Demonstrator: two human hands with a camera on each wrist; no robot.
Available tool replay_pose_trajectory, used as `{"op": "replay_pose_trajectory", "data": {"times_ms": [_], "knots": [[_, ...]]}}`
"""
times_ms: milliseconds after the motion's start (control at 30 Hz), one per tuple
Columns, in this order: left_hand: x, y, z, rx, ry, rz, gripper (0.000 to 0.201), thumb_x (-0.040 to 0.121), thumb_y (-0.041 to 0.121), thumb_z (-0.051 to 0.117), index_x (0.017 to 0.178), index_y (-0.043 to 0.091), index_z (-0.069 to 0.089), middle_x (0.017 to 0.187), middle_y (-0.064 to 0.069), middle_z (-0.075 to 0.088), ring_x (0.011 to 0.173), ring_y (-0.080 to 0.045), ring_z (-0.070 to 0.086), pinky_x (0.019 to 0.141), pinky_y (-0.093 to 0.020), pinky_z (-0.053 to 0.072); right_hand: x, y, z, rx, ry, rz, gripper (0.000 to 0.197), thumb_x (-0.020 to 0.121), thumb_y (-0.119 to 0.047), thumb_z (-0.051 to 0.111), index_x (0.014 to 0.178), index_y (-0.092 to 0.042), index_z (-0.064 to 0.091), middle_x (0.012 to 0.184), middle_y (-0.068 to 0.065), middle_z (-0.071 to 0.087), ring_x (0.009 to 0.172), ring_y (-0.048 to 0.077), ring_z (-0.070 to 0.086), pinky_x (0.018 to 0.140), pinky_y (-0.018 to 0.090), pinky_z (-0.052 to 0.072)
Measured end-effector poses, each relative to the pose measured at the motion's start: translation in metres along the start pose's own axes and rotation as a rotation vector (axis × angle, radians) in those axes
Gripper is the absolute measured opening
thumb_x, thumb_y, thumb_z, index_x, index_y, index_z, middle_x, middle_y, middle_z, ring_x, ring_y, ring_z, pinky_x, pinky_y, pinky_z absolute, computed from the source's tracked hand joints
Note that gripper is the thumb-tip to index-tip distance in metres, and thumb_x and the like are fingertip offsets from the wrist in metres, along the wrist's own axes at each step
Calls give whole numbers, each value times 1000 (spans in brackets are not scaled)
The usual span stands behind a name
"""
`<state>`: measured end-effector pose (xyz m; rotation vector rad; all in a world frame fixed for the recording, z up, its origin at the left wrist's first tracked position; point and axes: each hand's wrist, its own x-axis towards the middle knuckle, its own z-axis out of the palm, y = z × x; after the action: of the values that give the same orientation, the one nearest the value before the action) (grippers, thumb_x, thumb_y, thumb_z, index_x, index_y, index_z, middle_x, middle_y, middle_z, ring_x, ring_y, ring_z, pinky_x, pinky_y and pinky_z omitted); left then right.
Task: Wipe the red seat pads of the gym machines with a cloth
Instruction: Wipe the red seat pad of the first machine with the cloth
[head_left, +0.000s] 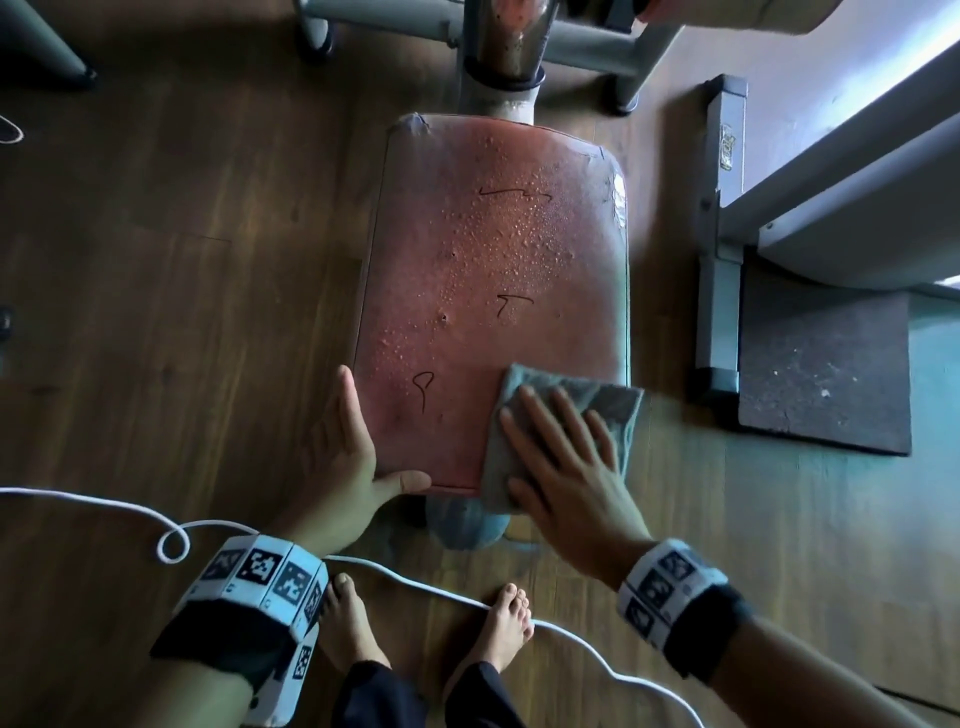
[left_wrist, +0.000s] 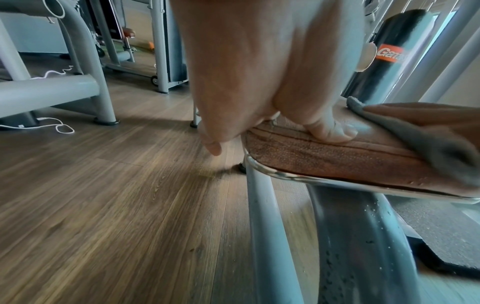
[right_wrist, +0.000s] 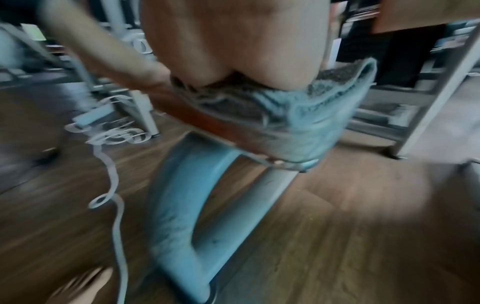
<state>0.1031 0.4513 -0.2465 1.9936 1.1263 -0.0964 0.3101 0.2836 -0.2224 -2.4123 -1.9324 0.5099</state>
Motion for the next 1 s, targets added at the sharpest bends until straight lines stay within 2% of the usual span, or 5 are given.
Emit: {"op": "replay_pose_trajectory", "data": {"times_ms": [200,300,400,500,1000], "knots": [[-3,0,-8,-36,-11,36,132,67,54,72,143,28,-33,151,6,-26,138,-3,-16,115,-25,-5,26,-14,-8,-5,4,-5,64,95,-57,39,152,-30,26,151,1,28,132,30,29,108,51,32],[-6,-10,-15,-33,49,130,110,79,46,66,151,27,-15,150,14,-19,137,7,-17,108,-8,-9,33,-34,-4,-7,63,38,64,94,-53,43,151,-25,30,144,4,32,122,29,34,103,48,34],[-7,-18,-24,-120,132,126,77,88,39,57,153,22,18,157,1,21,146,-9,16,113,-15,9,20,-62,6,-61,75,-50,66,92,-44,56,150,-20,33,136,7,38,108,29,42,88,46,45],[-5,-25,-27,-102,151,29,56,91,37,53,139,8,47,137,-9,54,130,-26,45,104,-24,28,25,-69,8,-68,99,-90,64,94,-40,56,149,-17,34,129,9,44,99,28,45,83,44,47],[-2,-38,-21,-186,198,26,43,87,20,66,127,5,59,128,-10,61,118,-23,58,100,-36,46,48,-95,11,8,159,151,60,96,-47,43,149,-21,34,126,6,41,102,25,41,86,41,41]]}}
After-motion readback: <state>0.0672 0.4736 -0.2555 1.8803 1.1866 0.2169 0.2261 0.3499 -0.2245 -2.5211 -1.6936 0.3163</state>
